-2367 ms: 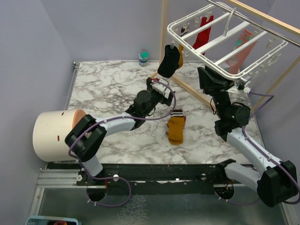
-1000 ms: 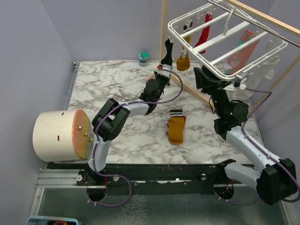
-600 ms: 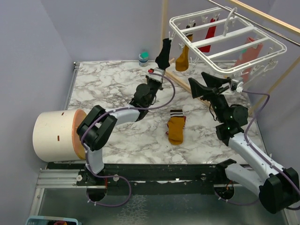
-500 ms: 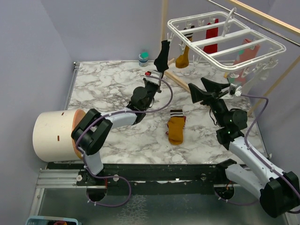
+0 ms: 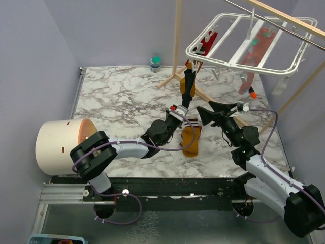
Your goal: Remove the socks clipped to the hanger
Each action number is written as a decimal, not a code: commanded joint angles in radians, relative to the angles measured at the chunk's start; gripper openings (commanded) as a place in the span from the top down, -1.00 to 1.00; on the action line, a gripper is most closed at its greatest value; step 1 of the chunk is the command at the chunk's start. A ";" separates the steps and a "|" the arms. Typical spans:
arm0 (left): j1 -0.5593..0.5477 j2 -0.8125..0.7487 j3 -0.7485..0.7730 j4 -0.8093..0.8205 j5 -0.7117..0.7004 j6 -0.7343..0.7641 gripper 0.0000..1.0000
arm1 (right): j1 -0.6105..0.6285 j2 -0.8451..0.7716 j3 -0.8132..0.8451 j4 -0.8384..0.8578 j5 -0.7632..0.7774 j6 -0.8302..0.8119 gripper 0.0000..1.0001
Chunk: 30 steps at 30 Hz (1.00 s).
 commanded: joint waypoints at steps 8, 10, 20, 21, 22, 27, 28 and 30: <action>-0.038 -0.032 -0.022 0.008 -0.096 0.007 1.00 | 0.033 0.155 0.220 0.111 0.075 -0.065 -0.47; -0.045 -0.030 -0.018 0.007 -0.096 0.008 1.00 | 0.035 0.202 0.259 0.139 0.060 -0.060 -0.39; -0.054 -0.009 -0.011 0.006 -0.104 0.013 1.00 | 0.043 0.265 0.355 0.194 -0.037 -0.055 -0.20; -0.053 -0.006 -0.010 0.006 -0.105 0.013 1.00 | 0.043 0.258 0.359 0.187 -0.046 -0.055 -0.20; -0.053 -0.003 -0.008 0.007 -0.106 0.013 1.00 | 0.043 0.250 0.359 0.184 -0.053 -0.055 -0.19; -0.054 0.018 0.002 0.006 -0.097 0.008 1.00 | 0.044 0.205 0.359 0.169 -0.077 -0.055 -0.18; -0.055 0.023 0.005 0.006 -0.096 0.007 1.00 | 0.043 0.200 0.362 0.169 -0.082 -0.055 -0.17; -0.055 0.030 0.009 0.006 -0.094 0.008 1.00 | 0.043 0.195 0.372 0.168 -0.093 -0.052 -0.17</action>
